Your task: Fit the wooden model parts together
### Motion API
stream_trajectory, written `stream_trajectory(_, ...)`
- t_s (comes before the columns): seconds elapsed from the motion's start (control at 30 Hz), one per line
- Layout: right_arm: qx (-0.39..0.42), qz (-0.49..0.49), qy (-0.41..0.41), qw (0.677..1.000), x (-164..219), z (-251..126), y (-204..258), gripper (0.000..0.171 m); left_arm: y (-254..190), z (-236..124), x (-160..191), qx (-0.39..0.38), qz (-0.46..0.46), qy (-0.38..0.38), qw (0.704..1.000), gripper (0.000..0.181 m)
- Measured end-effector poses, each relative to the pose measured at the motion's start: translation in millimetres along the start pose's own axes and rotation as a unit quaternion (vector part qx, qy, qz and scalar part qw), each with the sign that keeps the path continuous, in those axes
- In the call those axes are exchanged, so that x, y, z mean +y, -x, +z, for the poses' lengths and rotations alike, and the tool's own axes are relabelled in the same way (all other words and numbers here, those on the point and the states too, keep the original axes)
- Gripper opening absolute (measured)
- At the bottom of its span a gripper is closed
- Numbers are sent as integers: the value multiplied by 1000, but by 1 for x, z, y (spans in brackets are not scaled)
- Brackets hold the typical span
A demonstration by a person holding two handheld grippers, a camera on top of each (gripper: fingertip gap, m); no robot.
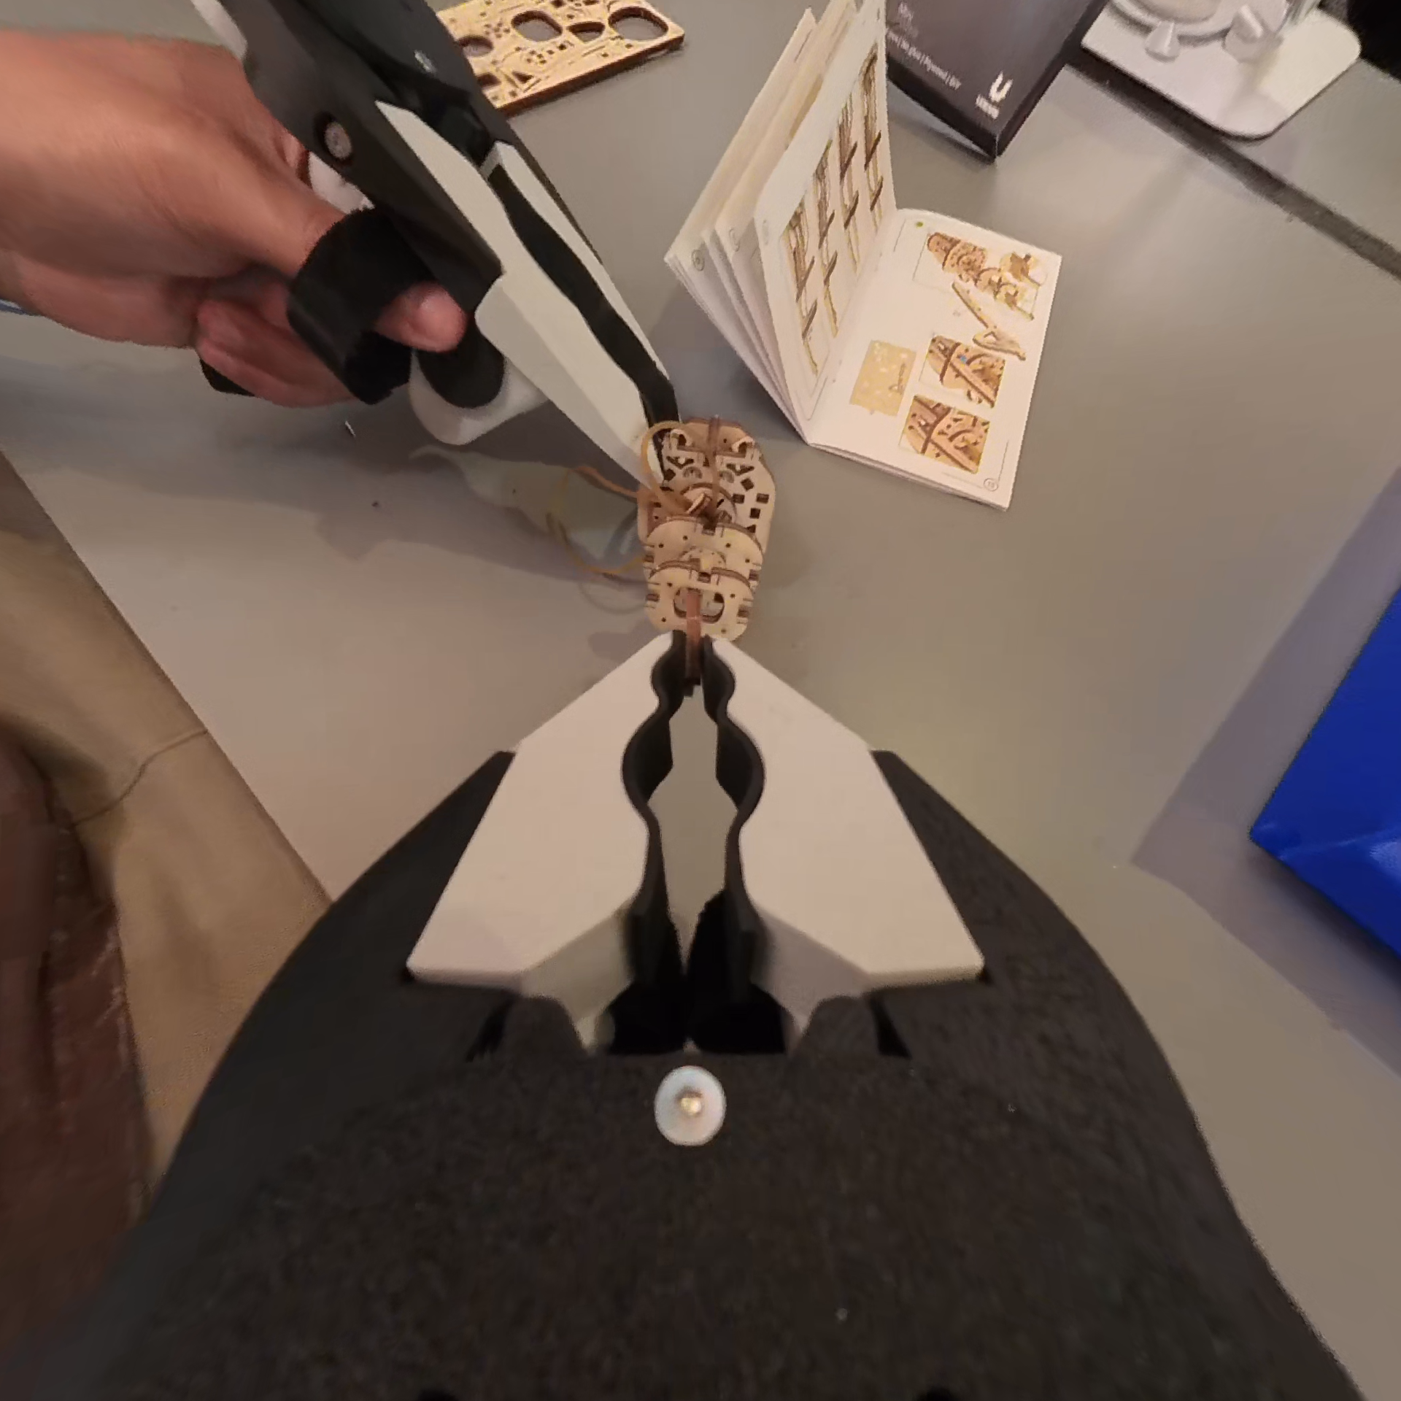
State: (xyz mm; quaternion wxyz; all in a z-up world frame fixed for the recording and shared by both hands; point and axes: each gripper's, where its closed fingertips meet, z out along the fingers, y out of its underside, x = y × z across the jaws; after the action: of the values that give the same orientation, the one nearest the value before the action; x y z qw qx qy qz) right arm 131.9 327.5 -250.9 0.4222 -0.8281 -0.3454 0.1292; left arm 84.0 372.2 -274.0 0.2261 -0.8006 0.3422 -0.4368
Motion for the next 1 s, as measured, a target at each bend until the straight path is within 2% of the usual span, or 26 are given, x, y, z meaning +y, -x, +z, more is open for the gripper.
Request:
stream_trajectory(0.13, 10, -35, -2, 999, 3, 4, -2, 2, -5, 2, 3, 10, -11, 2, 1000, 35)
stream_trajectory(0.33, -12, -31, -21, 999, -3, 2, 3, 2, -10, 2, 6, 25, -35, 0, 999, 35)
stream_trajectory(0.57, -64, 23, -52, 996, -6, -1, 5, 2, -14, 0, 6, 29, -29, 1, 999, 35)
stream_trajectory(0.77, -99, 61, -56, 992, -5, 2, 9, 2, -8, -5, 7, -28, 74, 5, 997, 42)
stream_trajectory(1.0, -118, 79, -57, 988, -4, 6, 11, 3, -17, -17, -4, -92, 251, -27, 963, 37)
